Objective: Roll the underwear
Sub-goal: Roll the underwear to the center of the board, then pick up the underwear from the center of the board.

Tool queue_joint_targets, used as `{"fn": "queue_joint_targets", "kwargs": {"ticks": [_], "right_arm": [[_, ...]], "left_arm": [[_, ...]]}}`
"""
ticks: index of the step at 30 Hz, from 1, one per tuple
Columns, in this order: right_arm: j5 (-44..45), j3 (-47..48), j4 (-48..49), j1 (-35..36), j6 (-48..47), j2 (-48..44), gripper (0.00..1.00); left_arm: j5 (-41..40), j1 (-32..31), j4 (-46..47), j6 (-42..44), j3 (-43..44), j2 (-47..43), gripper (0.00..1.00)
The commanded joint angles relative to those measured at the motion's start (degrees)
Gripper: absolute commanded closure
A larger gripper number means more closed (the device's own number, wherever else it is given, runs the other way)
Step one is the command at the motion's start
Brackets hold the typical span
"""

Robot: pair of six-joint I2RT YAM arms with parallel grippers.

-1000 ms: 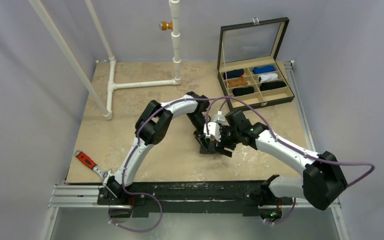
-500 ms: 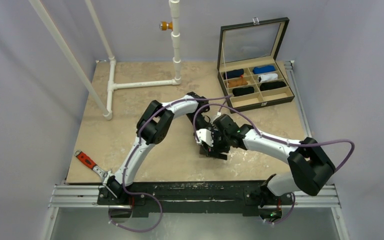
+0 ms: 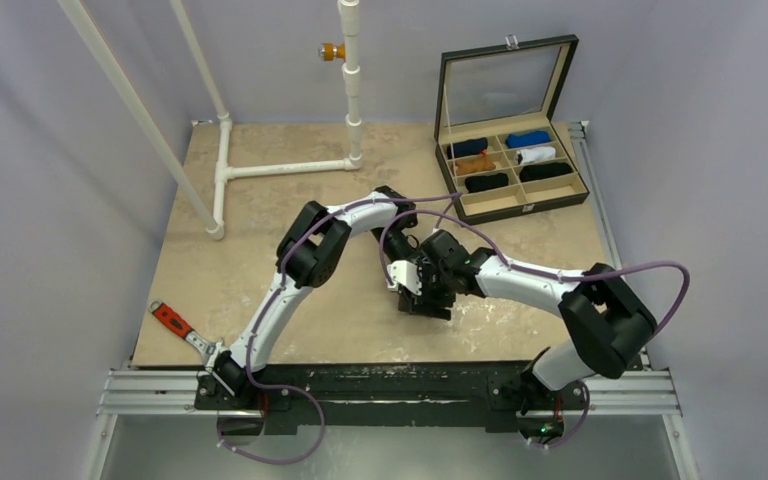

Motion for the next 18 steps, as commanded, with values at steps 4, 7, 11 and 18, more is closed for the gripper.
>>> {"fn": "queue_joint_targets", "kwargs": {"ticks": [4, 7, 11, 18], "right_arm": [[-1.7, 1.3, 2.0, 0.5, 0.1, 2.2, 0.34], [-2.6, 1.7, 1.8, 0.5, 0.3, 3.4, 0.38], [-3.1, 2.5, 1.1, 0.5, 0.6, 5.1, 0.53], [-3.4, 2.9, 0.4, 0.5, 1.3, 4.1, 0.96]], "left_arm": [[-10.7, -0.5, 4.6, 3.6, -0.3, 4.4, 1.00], [-10.1, -0.4, 4.6, 3.6, -0.3, 4.4, 1.00], [-8.9, 0.0, 4.3, 3.4, -0.2, 4.5, 1.00], [-4.9, 1.5, 4.3, 2.6, -0.3, 4.0, 1.00]]}}
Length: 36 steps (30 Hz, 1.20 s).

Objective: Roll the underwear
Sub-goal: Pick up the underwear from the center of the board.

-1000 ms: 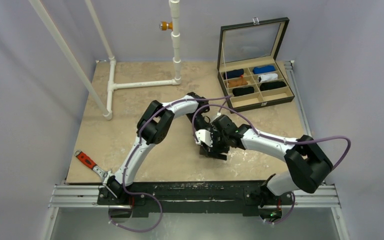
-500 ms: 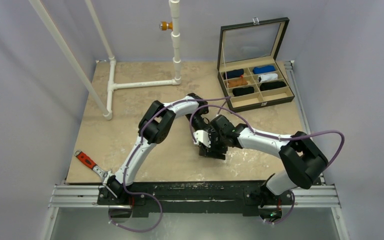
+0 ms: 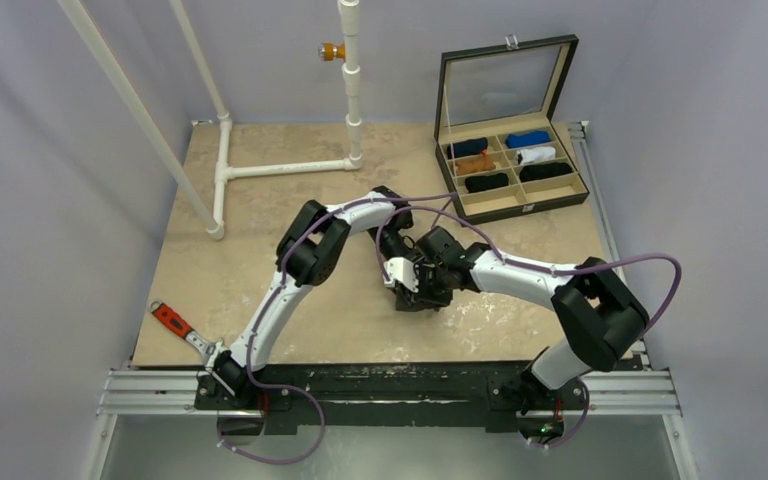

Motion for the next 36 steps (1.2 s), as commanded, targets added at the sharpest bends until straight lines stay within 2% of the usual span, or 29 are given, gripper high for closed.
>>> {"fn": "queue_joint_targets", "kwargs": {"ticks": [1, 4, 11, 15, 21, 27, 31, 36], "right_arm": [[-1.9, 0.4, 1.9, 0.5, 0.6, 0.6, 1.00], [-2.1, 0.8, 0.4, 0.5, 1.0, -1.3, 1.00], [-2.1, 2.1, -4.6, 0.5, 1.9, -5.2, 1.00], [-1.2, 1.2, -6.2, 0.5, 2.4, -7.7, 1.00], [1.8, -1.6, -7.9, 0.1, 3.0, -11.4, 1.00], [2.4, -3.4, -9.4, -3.3, 3.0, -14.7, 1.00], [0.9, -3.0, -11.1, -9.8, 1.5, -16.0, 1.00], [-0.3, -1.0, -11.5, -17.9, 0.8, -18.2, 1.00]], "left_arm": [[-5.4, 0.9, 6.6, 2.4, -0.5, 3.1, 1.00], [-3.6, 1.8, 6.9, 2.1, -0.9, 2.4, 0.91], [-2.0, 3.3, 8.9, 1.2, -2.9, -1.2, 0.63], [-2.8, 4.1, 10.2, 0.3, -3.6, -4.0, 0.53], [-3.0, 6.7, 11.5, -1.9, -1.5, -7.7, 0.42], [-3.2, 8.2, 15.4, -6.0, 0.1, -11.6, 0.32], [-3.6, 8.6, 20.4, -11.1, 0.1, -13.5, 0.23], [-4.6, 9.2, 31.7, -19.9, -4.3, -17.3, 0.20]]}}
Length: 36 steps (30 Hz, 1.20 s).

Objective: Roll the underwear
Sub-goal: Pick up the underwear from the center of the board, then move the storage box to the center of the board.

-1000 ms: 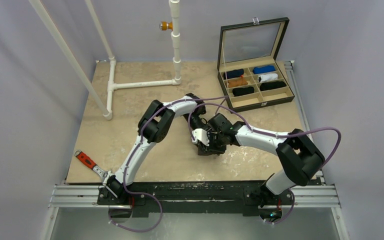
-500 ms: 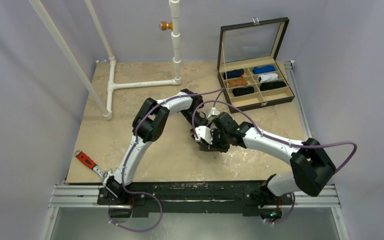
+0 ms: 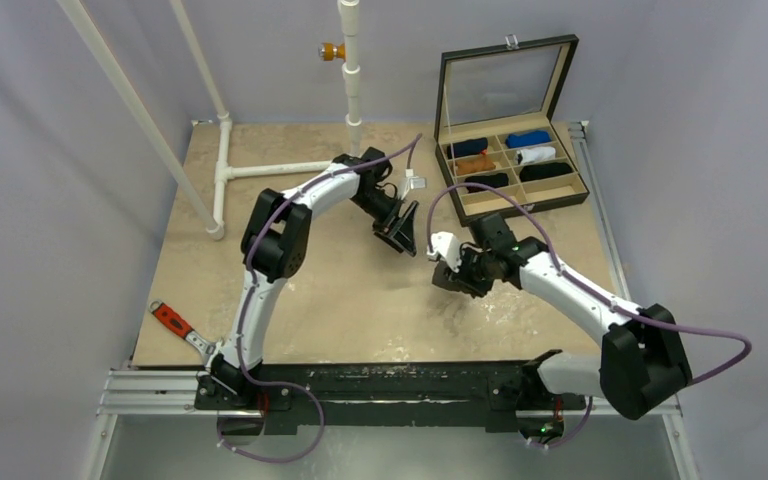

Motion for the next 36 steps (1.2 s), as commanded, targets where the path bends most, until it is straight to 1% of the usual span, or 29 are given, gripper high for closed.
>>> {"fn": "queue_joint_targets", "kwargs": {"ticks": [1, 3, 8, 15, 19, 24, 28, 36], "right_arm": [[-2.2, 2.5, -2.0, -6.7, -1.3, -2.7, 1.00], [-2.2, 3.9, -2.2, -9.9, -2.1, -2.7, 1.00], [-1.7, 8.3, -2.1, -16.3, -5.1, -1.6, 1.00], [-1.1, 18.8, 0.6, -23.5, -6.6, 5.4, 1.00], [-0.8, 25.6, 2.3, -25.0, -8.2, 12.4, 1.00], [-0.1, 32.8, 5.4, -25.6, -12.4, 20.9, 1.00], [0.9, 35.1, 8.3, -26.2, -16.9, 25.6, 1.00], [0.3, 35.1, 14.4, -28.5, -22.5, 31.4, 1.00]], "left_arm": [[-1.7, 0.6, 12.4, -7.9, -2.7, -7.0, 0.20], [-3.1, 0.6, 13.9, -10.1, -4.2, -8.7, 0.20], [-5.8, 0.8, 15.9, -10.7, -7.7, -12.5, 0.19], [-8.4, 0.7, 16.2, -8.8, -13.5, -16.1, 0.20], [-9.9, 0.7, 15.6, -5.9, -16.3, -18.7, 0.20], [-11.1, 0.7, 14.7, -3.5, -19.3, -21.4, 0.19], [-11.5, 0.7, 14.5, -2.3, -21.4, -23.0, 0.19], [-11.8, 0.7, 13.6, -1.4, -22.4, -23.0, 0.20]]}}
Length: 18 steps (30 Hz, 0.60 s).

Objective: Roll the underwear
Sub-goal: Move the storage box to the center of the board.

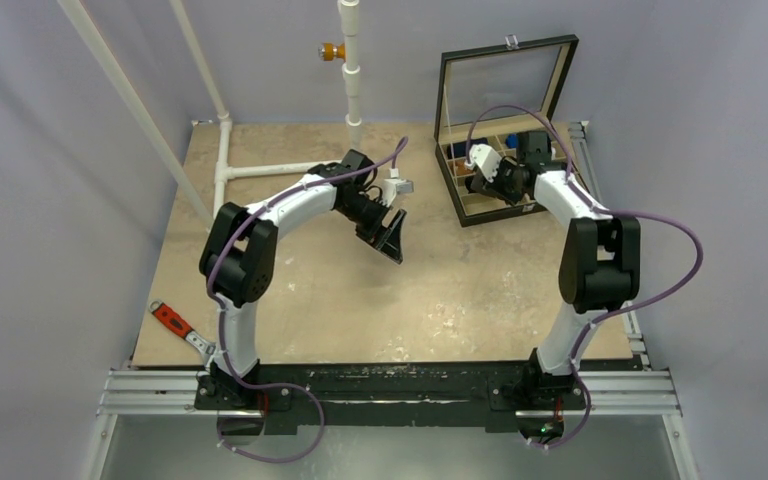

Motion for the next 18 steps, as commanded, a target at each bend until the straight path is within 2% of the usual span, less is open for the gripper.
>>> {"fn": "queue_joint_targets", "kwargs": {"ticks": [1, 14, 18], "right_arm": [[-0.6, 1.1, 6.3, -1.1, -4.8, 0.6, 1.00], [-0.7, -14.7, 20.4, -1.2, -12.9, -0.4, 1.00], [-1.6, -17.0, 19.6, -1.2, -13.9, -0.7, 1.00]], "left_arm": [[-0.3, 0.1, -0.5, 1.9, -0.4, -2.0, 0.20], [0.0, 0.3, -0.8, 2.5, -0.4, -0.7, 0.21], [-0.3, 0.6, -1.3, 2.8, -0.4, -0.8, 0.21]]}}
